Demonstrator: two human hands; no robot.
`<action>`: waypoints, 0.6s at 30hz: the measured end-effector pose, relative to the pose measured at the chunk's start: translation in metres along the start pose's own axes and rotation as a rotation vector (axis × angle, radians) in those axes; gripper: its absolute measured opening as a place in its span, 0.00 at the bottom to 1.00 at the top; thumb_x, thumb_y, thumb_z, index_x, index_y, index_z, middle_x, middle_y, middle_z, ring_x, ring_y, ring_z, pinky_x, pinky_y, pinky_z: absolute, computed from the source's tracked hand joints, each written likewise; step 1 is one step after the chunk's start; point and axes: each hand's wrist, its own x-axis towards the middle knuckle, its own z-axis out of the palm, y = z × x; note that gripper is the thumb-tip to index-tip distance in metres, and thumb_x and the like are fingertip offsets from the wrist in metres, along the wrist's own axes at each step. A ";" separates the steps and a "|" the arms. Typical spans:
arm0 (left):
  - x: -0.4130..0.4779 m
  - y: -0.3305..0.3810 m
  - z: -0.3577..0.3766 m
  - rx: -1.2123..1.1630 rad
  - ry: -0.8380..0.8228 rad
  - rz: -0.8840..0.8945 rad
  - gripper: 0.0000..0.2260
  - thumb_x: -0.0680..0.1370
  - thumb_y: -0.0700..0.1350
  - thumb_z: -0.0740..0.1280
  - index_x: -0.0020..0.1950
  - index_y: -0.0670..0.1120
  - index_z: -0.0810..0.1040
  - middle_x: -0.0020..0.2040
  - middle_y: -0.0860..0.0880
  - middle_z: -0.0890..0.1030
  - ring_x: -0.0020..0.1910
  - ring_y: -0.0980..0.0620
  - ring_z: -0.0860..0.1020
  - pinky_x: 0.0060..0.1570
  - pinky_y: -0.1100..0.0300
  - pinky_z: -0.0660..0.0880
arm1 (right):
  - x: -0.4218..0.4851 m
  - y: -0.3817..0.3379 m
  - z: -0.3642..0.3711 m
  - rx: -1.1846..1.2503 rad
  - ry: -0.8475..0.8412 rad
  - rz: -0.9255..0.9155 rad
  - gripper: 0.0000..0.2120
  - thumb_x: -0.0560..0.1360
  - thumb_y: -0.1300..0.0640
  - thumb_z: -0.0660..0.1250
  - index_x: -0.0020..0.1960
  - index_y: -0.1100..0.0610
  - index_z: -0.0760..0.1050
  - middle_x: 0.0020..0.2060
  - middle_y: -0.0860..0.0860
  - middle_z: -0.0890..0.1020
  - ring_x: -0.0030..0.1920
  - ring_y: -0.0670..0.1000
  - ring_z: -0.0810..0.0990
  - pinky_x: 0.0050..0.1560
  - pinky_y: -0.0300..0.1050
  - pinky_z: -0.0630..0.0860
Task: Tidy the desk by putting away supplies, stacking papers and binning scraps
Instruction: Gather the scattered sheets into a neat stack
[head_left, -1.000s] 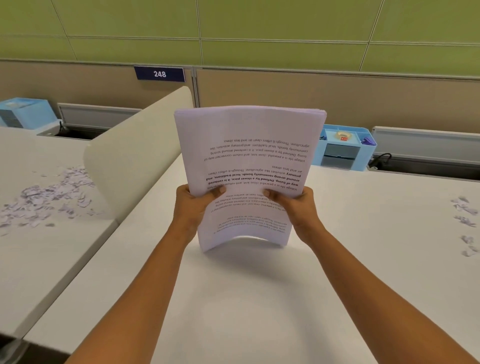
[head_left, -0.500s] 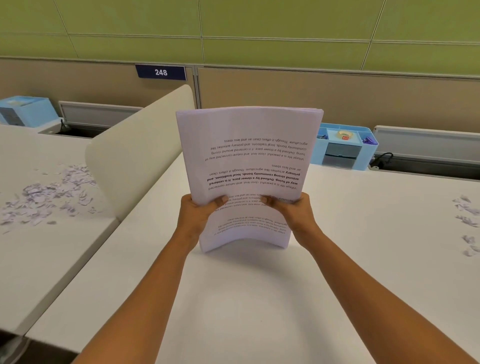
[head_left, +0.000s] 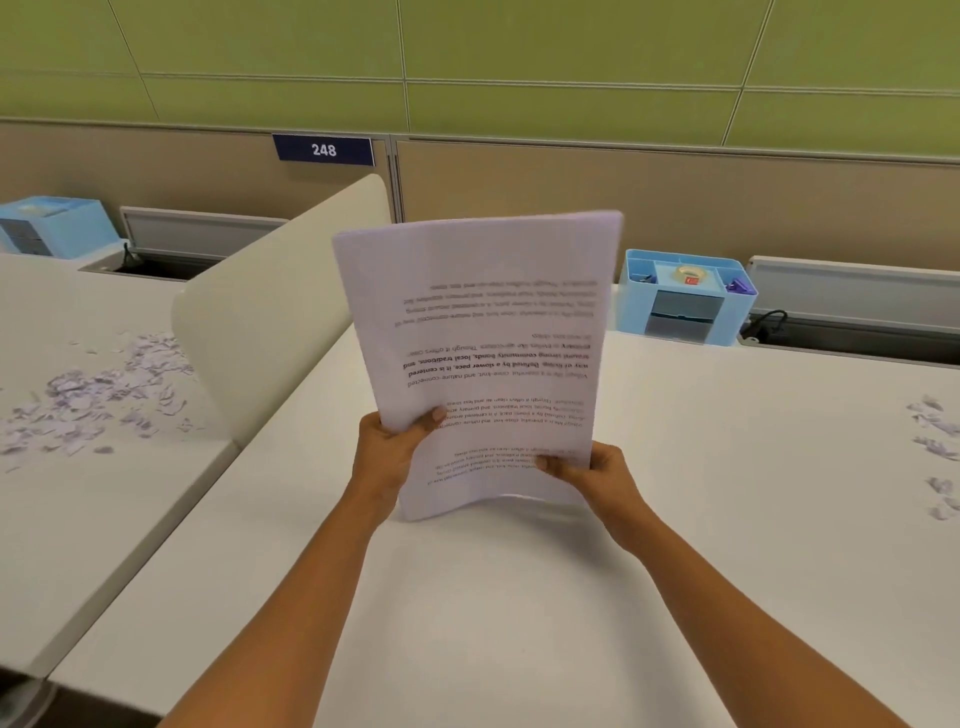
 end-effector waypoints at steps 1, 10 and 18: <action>-0.001 -0.001 0.001 -0.056 0.004 0.004 0.06 0.70 0.38 0.72 0.44 0.48 0.81 0.39 0.55 0.85 0.40 0.56 0.83 0.40 0.63 0.79 | 0.000 0.001 -0.004 0.057 0.011 0.011 0.11 0.66 0.59 0.76 0.47 0.53 0.82 0.45 0.48 0.85 0.48 0.48 0.83 0.46 0.37 0.77; -0.018 -0.007 0.035 -0.521 -0.018 -0.018 0.14 0.69 0.41 0.71 0.54 0.47 0.80 0.54 0.48 0.83 0.54 0.49 0.81 0.54 0.54 0.77 | -0.002 -0.008 0.032 0.689 -0.012 0.054 0.40 0.46 0.52 0.84 0.56 0.53 0.75 0.51 0.52 0.84 0.49 0.50 0.83 0.43 0.43 0.80; -0.007 -0.005 0.013 -0.584 0.068 0.004 0.34 0.49 0.49 0.83 0.54 0.47 0.80 0.54 0.49 0.83 0.53 0.51 0.81 0.52 0.55 0.79 | 0.007 -0.016 0.016 0.548 0.018 -0.013 0.36 0.45 0.50 0.84 0.51 0.56 0.80 0.50 0.52 0.84 0.50 0.50 0.83 0.45 0.43 0.81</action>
